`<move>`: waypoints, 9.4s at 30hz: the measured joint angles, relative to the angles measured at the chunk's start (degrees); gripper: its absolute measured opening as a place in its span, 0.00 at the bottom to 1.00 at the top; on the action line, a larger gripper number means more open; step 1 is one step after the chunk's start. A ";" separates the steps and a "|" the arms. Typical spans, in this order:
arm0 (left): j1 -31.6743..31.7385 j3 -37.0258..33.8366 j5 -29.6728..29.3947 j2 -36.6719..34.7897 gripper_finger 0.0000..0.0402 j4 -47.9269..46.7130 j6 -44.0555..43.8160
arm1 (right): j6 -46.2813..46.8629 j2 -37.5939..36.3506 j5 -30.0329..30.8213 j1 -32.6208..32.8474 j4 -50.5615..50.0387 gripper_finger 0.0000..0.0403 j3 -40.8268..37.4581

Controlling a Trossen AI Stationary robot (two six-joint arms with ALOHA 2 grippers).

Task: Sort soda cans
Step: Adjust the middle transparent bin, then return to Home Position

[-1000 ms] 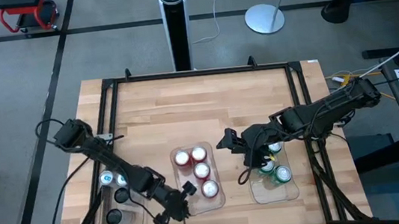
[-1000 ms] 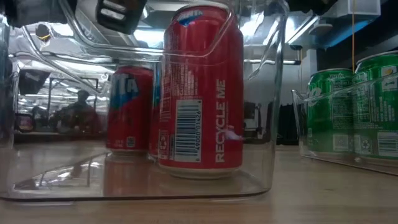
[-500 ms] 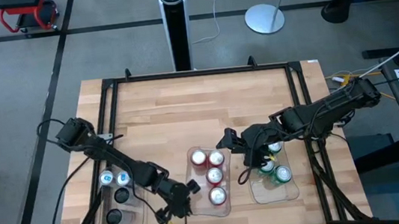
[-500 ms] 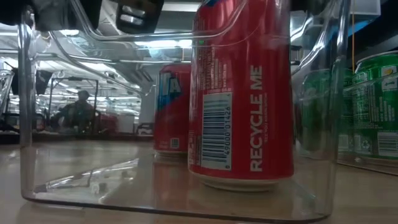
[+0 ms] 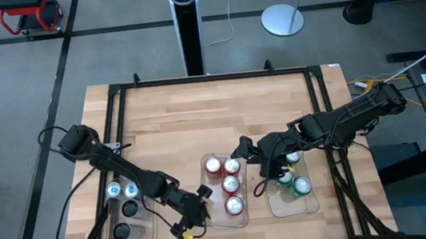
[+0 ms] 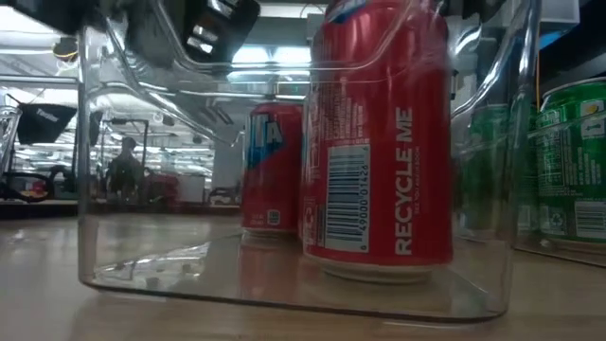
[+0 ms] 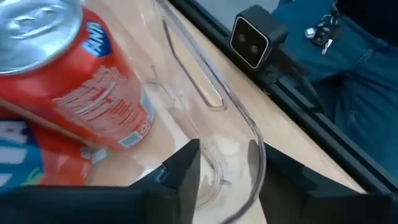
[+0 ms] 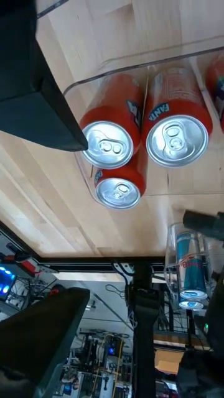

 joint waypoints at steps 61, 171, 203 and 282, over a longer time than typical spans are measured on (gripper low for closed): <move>30.80 -38.56 -13.10 -82.89 0.21 -4.70 -4.26 | 0.25 -45.33 -3.34 -15.47 49.72 0.93 -51.14; 33.42 -60.67 -15.32 -98.94 0.21 9.37 -7.14 | 1.01 -81.72 -4.84 -21.81 38.64 0.93 -73.42; 33.42 -60.67 -15.30 -98.94 0.21 9.35 -7.14 | 1.01 -81.72 -4.84 -21.80 38.64 0.93 -73.44; 33.40 -60.70 -15.29 -98.94 0.21 9.35 -7.14 | 1.00 -81.72 -4.83 -21.79 38.65 0.93 -73.44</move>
